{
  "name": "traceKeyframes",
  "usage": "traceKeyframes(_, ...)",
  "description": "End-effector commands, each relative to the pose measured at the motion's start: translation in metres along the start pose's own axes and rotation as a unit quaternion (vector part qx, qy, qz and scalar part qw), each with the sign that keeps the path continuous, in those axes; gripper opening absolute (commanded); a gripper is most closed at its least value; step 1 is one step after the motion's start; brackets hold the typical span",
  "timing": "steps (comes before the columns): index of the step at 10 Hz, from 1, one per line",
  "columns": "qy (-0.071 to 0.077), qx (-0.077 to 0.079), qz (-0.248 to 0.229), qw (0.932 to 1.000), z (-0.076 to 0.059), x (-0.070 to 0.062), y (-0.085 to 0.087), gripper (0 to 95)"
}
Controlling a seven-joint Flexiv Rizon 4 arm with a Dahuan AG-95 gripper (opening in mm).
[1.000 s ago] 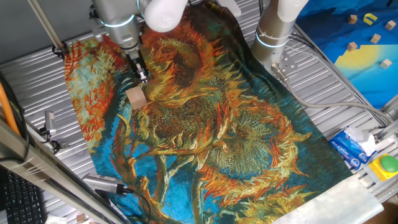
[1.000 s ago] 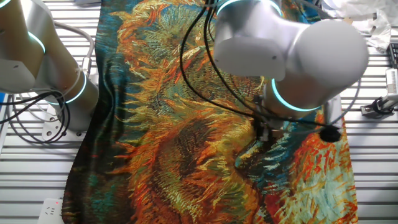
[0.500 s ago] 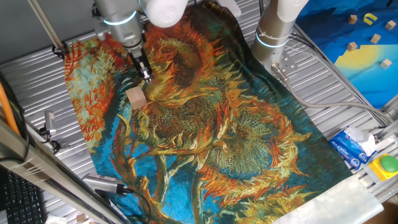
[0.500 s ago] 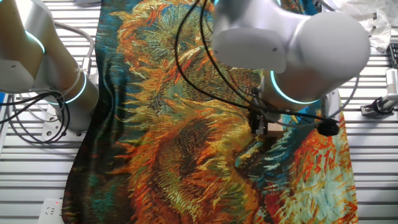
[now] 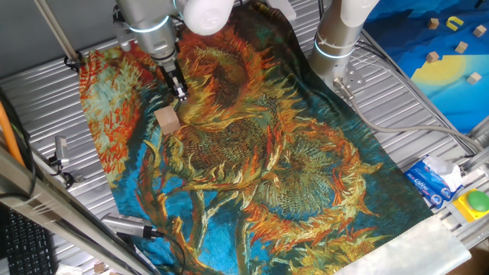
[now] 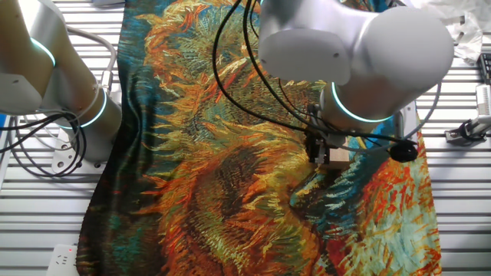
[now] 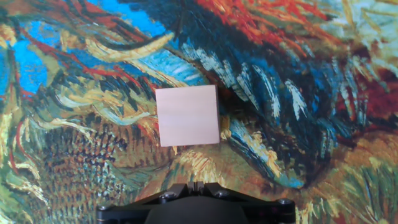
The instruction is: Approach and touch the side of the small block
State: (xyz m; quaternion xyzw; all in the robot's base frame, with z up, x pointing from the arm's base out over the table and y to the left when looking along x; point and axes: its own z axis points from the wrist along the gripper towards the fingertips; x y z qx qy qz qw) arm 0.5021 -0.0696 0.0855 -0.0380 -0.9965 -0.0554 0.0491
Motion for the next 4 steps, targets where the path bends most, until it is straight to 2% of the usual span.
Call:
traceKeyframes(1,-0.001,-0.001,-0.005,1.0000,-0.0014,0.0000,0.0002,0.0)
traceKeyframes(4,-0.001,0.000,-0.004,1.0000,-0.0025,0.0004,0.0006,0.0)
